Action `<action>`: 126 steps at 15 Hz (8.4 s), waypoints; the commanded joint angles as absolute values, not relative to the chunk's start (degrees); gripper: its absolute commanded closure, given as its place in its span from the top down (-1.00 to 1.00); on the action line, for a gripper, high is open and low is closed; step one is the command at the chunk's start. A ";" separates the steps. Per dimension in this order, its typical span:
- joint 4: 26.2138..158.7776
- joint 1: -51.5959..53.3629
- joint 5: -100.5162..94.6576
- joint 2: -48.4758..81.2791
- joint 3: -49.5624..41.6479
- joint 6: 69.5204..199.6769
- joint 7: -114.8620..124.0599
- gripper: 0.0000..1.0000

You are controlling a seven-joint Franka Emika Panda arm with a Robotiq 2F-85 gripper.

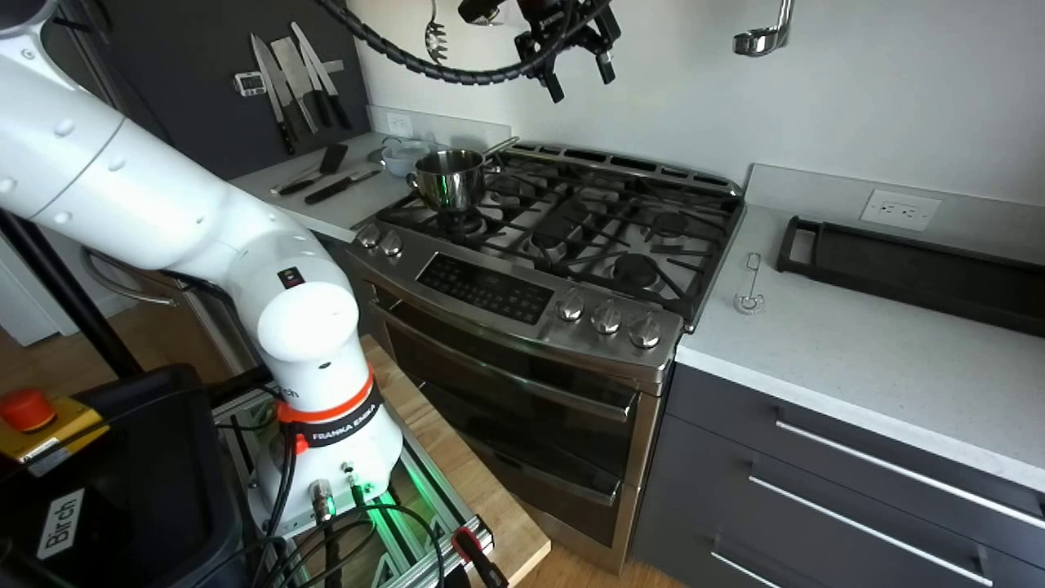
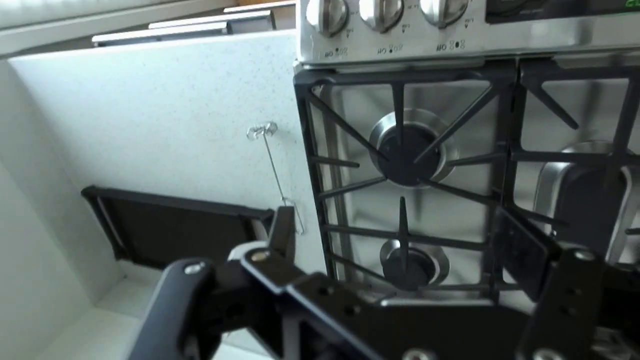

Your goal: Press a button on the range hood to turn on the light

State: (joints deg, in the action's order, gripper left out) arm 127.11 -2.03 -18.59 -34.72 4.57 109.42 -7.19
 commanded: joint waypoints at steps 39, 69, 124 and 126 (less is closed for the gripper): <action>105.59 5.76 -9.41 -38.68 11.30 114.99 1.80 1.00; 97.86 6.05 -7.64 -32.73 11.59 143.04 1.85 -1.00; 97.94 3.63 -6.24 -32.23 11.84 144.06 4.35 -1.00; 98.05 3.84 -6.08 -32.13 11.68 144.20 4.24 -1.00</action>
